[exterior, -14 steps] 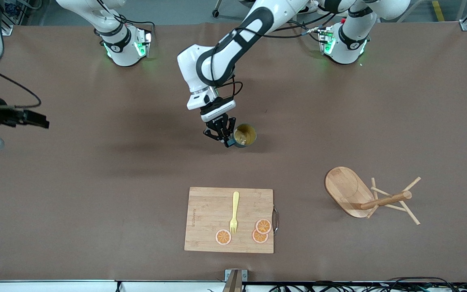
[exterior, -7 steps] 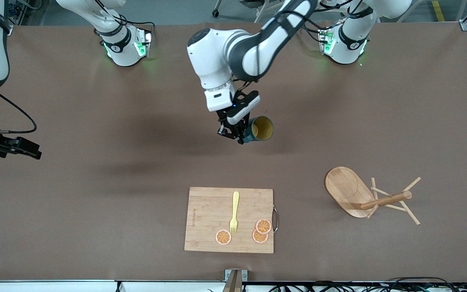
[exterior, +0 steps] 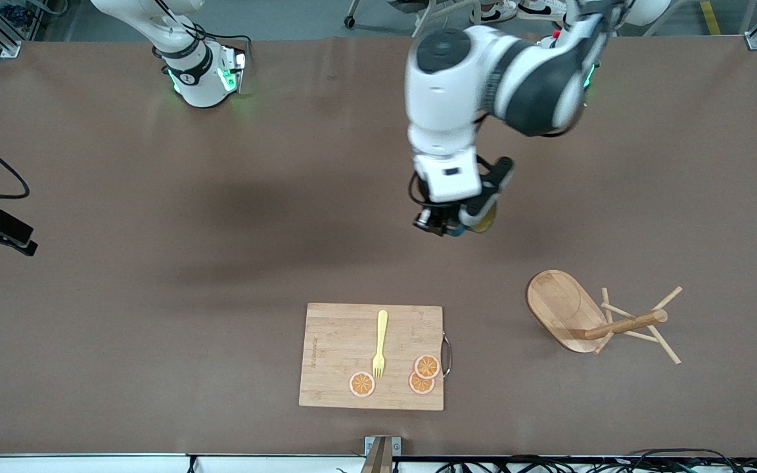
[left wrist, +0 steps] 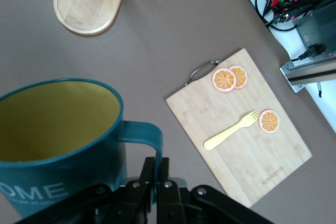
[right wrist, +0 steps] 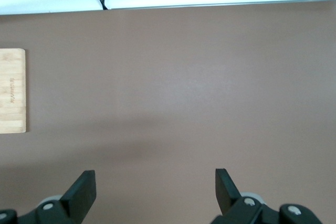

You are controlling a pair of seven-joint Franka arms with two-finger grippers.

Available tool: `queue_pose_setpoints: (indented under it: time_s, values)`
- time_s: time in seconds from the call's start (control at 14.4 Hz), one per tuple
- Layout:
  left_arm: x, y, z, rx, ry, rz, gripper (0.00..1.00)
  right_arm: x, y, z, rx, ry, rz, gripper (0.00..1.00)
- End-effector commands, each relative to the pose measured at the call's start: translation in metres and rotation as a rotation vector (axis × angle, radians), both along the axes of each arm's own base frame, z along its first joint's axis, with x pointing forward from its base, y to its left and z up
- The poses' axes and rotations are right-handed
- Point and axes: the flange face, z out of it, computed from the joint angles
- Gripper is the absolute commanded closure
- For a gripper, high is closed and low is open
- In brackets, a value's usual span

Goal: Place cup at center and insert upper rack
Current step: 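Lift the mug with the left gripper and carry it to the mug tree, then hang the mug handle onto a mug tree peg with the left gripper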

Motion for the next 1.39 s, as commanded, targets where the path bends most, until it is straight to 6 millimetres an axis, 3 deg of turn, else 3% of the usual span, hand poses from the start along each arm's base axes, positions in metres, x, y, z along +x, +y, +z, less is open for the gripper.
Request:
queue_pose_setpoints:
  time_s: [0.0,0.35,0.77,0.97,1.04,1.32]
  values:
    - [0.008,0.052,0.014,-0.108,0.042,0.022,1.0,-0.032,0.002,0.014,0.015,0.052,0.001,0.0]
    - [0.039,0.155,0.021,-0.285,0.111,-0.031,1.0,-0.058,0.005,0.016,0.023,0.082,0.012,0.0]
    - [0.066,0.265,-0.007,-0.521,0.138,-0.027,1.0,-0.062,0.009,0.026,0.025,0.07,0.019,0.0]
    - [0.071,0.287,-0.025,-0.607,0.154,-0.009,0.99,-0.066,0.033,0.029,0.022,0.096,0.062,0.0]
    - [0.075,0.296,-0.034,-0.638,0.164,0.023,0.99,-0.066,0.034,0.029,0.022,0.098,0.064,0.0]
    - [0.084,0.301,-0.055,-0.728,0.19,0.086,0.99,-0.064,0.027,0.028,0.027,0.099,0.048,0.0]
